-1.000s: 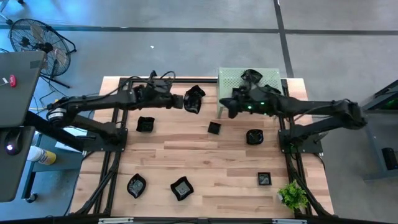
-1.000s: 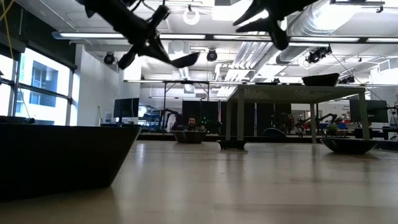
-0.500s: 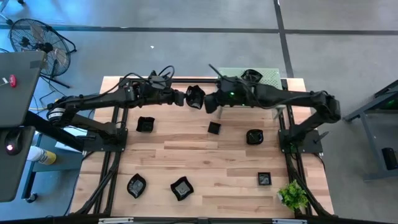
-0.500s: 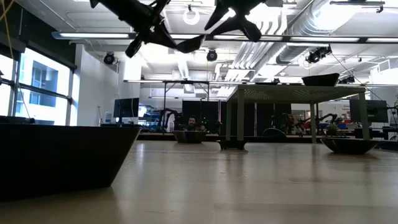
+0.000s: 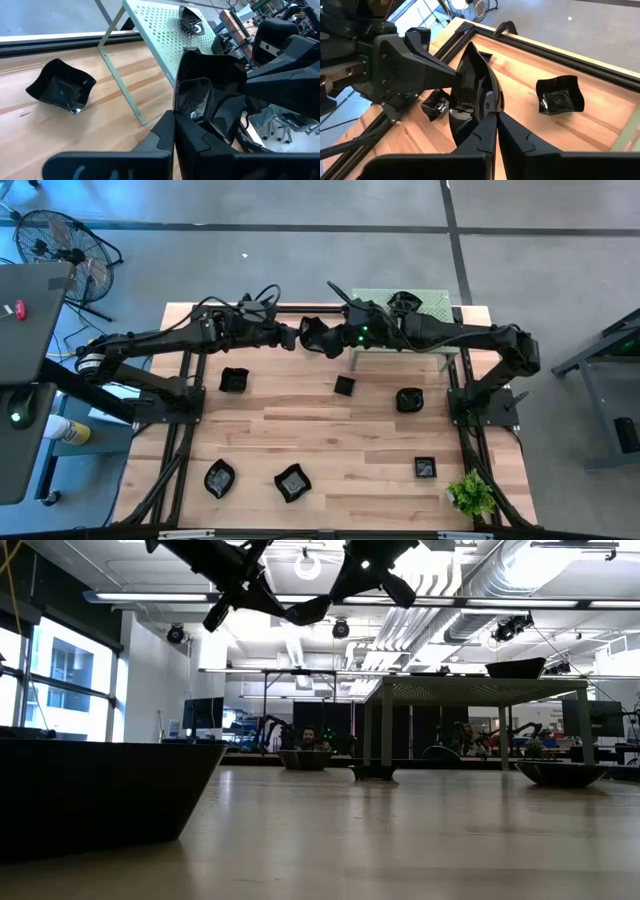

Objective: Pick & Place Mini shaped plates
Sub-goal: Stack the black leaf-shaped plate on top of the black leaf-shaped plate on the shelf

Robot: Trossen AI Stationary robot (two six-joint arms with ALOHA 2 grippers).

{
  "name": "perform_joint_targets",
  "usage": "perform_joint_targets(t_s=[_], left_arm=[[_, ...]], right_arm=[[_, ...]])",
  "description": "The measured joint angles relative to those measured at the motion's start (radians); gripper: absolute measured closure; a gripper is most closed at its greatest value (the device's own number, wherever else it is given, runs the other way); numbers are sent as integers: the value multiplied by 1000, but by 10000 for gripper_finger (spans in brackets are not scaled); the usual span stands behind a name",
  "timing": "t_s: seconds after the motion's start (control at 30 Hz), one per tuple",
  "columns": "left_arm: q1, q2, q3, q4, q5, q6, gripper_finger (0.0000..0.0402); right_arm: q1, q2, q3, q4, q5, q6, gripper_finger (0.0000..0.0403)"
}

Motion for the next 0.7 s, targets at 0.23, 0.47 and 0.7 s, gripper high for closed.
perform_joint_targets(t_s=[0.23, 0.47, 0.7], left_arm=[[0, -18, 0, -9, 31, 131, 362], [1, -73, 0, -28, -21, 166, 287], [1, -110, 0, -11, 87, 283, 324]], right_arm=[[-32, -23, 0, -31, -19, -17, 399], [-132, -112, 0, -155, -79, -112, 401], [-373, -209, 2, -376, -208, -394, 402]])
